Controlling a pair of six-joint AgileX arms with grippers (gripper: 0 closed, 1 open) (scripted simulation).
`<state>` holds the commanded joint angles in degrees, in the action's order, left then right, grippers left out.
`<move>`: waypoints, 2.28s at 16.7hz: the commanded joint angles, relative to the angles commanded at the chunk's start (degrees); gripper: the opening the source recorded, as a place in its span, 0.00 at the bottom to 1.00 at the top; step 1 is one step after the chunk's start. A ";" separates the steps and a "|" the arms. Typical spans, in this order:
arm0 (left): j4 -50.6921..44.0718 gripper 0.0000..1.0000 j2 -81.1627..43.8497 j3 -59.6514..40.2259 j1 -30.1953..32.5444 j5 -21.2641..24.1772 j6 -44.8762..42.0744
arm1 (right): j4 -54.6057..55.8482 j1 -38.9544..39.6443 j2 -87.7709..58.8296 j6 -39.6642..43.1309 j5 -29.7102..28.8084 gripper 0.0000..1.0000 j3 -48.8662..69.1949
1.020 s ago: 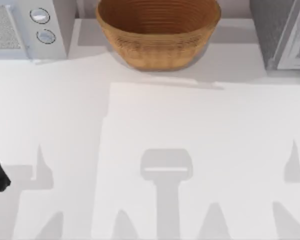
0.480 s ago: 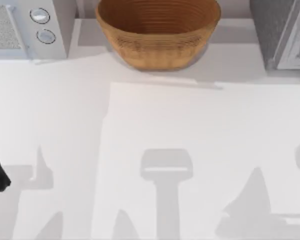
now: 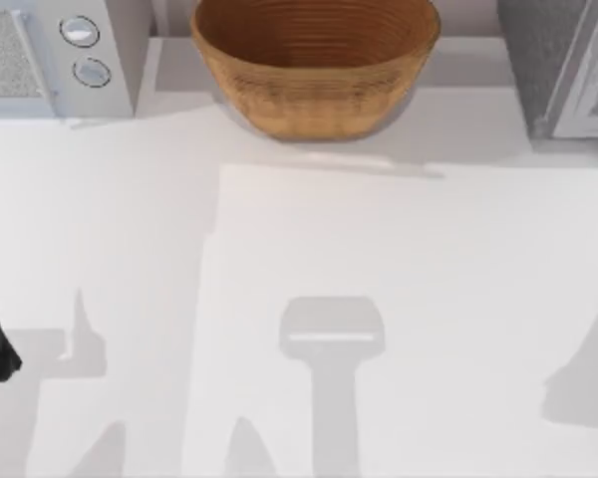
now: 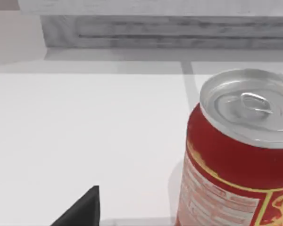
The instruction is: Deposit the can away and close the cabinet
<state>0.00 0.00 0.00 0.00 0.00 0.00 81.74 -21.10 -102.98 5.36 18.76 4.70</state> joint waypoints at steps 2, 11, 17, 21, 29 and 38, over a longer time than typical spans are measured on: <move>0.00 1.00 0.00 0.00 0.00 0.00 0.00 | 3.99 -1.06 -4.99 0.20 0.96 1.00 0.22; 0.00 1.00 0.00 0.00 0.00 0.00 0.00 | 6.09 -1.16 -8.42 0.18 1.10 1.00 1.04; 0.00 1.00 0.00 0.00 0.00 0.00 0.00 | 3.76 2.61 -15.27 -1.05 -2.67 1.00 10.64; 0.00 1.00 0.00 0.00 0.00 0.00 0.00 | 3.07 3.64 -16.96 -1.35 -3.66 1.00 13.11; 0.00 1.00 0.00 0.00 0.00 0.00 0.00 | 3.07 3.64 -16.96 -1.35 -3.66 0.55 13.11; 0.00 1.00 0.00 0.00 0.00 0.00 0.00 | 3.07 3.64 -16.96 -1.35 -3.66 0.00 13.11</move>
<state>0.00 0.00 0.00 0.00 0.00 0.00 84.81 -17.46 -119.94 4.00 15.09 17.80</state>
